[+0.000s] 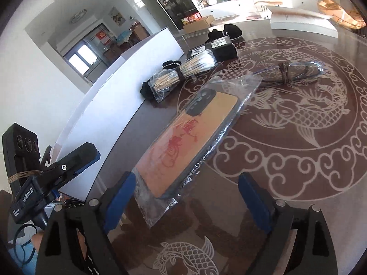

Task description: Organize objects

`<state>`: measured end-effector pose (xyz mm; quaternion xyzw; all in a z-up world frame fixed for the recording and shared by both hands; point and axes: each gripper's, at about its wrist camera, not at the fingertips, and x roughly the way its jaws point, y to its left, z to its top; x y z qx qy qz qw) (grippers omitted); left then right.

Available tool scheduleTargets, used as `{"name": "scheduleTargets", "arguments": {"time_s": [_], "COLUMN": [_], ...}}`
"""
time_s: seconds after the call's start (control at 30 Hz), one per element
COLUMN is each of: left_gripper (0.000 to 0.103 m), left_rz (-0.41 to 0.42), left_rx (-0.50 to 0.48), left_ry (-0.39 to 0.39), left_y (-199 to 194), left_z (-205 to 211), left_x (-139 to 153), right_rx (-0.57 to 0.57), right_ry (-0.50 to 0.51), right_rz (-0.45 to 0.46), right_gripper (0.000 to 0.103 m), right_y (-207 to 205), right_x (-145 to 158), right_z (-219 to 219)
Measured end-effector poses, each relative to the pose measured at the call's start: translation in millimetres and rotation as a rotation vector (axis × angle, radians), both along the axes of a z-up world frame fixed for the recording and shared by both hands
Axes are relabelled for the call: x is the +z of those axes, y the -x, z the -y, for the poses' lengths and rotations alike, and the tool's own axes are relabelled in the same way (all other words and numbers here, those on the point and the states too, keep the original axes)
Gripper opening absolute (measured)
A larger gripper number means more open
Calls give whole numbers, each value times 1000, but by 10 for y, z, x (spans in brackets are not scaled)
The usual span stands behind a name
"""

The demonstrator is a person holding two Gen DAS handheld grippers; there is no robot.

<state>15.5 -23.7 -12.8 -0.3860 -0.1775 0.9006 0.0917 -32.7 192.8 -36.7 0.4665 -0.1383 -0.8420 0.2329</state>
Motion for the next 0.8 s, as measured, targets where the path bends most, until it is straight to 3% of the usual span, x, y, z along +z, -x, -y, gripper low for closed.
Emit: {"name": "scheduleTargets", "arguments": {"time_s": [0.27,0.4,0.63,0.8], "left_gripper": [95,95,94,100], "left_rz": [11,11,80,83], "left_rx": [-225,-304,-323,-287], "left_ry": [134,202,369,457], "left_y": [-1,11,184,221], "left_z": [-572,-824,-1117,-1137], "left_x": [-53,-77,-278,-322], "right_rx": [-222,-265,-227,-214], "right_ry": [-236,-241,-325,-366], "right_rz": [-20,-17,-36,-78], "right_gripper": [91,91,91,100], "right_y": [48,-12,-147,-232], "right_x": [116,67,-76,-133], "right_z": [-663,-790,-617,-547]}}
